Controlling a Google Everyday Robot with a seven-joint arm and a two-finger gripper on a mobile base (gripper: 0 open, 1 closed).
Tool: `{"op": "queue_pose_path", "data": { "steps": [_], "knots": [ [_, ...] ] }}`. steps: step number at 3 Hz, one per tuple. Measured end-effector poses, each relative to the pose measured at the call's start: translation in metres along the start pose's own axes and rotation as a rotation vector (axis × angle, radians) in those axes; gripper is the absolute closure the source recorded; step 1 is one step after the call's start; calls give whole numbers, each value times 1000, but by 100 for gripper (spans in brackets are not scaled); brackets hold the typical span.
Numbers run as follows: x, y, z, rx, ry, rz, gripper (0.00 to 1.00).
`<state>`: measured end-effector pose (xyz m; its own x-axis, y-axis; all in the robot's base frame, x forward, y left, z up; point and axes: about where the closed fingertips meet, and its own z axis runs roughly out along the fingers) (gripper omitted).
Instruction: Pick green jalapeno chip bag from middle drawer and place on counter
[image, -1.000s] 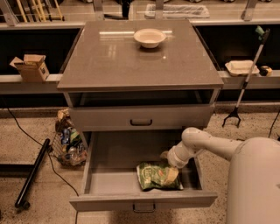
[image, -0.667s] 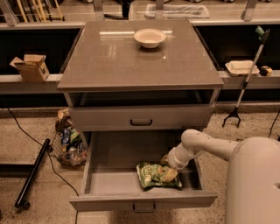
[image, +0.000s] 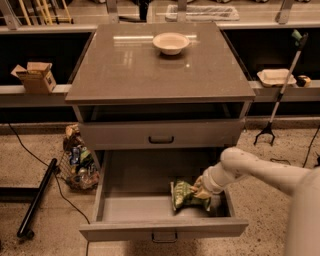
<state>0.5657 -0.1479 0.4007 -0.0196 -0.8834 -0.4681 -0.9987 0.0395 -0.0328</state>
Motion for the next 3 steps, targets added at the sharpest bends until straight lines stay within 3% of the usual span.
{"op": "queue_pose_path", "data": {
  "steps": [1,2,3],
  "knots": [
    [2,-2,-60,111,-8,-1,100],
    [1,-5,-116,200,-8,-2,100],
    [1,-5,-116,200,-8,-2,100]
  ]
}}
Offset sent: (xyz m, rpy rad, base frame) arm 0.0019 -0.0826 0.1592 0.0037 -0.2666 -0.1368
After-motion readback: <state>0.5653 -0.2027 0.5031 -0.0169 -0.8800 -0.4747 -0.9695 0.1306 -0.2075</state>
